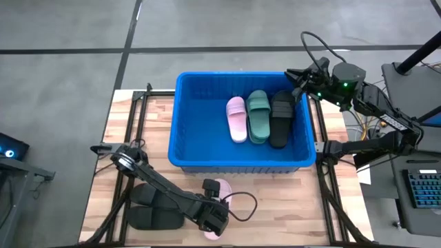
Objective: Pick and place slides into bin
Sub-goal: Put the pink slide into the blue bin
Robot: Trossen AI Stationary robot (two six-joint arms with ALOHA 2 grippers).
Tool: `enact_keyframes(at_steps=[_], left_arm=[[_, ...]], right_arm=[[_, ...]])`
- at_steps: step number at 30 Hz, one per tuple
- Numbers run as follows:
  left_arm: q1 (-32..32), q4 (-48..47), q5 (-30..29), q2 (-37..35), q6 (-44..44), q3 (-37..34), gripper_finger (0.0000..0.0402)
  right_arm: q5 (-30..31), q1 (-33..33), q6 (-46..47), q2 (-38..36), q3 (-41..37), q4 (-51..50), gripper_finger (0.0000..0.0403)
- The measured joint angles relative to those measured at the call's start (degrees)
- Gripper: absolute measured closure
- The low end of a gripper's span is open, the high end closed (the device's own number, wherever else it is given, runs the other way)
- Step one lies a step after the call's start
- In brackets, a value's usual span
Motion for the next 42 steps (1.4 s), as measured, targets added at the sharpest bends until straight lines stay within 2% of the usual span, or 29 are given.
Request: enact_keyframes(at_steps=[3, 9, 15, 19, 31, 38, 42], left_arm=[[0.0, 0.2, -0.5, 1.3, -0.4, 0.0, 0.0164], [0.1, -0.2, -5.9, 2.8, -2.4, 0.0, 0.0164], [0.2, -0.1, -6.3, 2.7, -1.9, 0.0, 0.0174], [0.2, -0.1, -6.3, 2.7, -1.8, 0.0, 0.0214], [1.0, 0.0, -5.7, 2.6, -0.3, 0.0, 0.039], [1.1, -1.3, -3.4, 1.7, 2.2, 0.0, 0.04], [1.0, -5.1, -2.5, -1.5, 3.1, 0.0, 0.04]], right_arm=[[0.0, 0.0, 0.0, 0.0, 0.0, 0.0, 0.0346], [0.0, 0.0, 0.0, 0.0, 0.0, 0.0, 0.0346], [0.0, 0.0, 0.0, 0.0, 0.0, 0.0, 0.0346], [0.0, 0.0, 0.0, 0.0, 0.0, 0.0, 0.0346], [0.0, 0.0, 1.1, 0.0, 0.0, 0.0, 0.0346], [0.0, 0.0, 1.0, 0.0, 0.0, -0.1, 0.0346], [0.0, 0.0, 1.0, 0.0, 0.0, -0.1, 0.0346]])
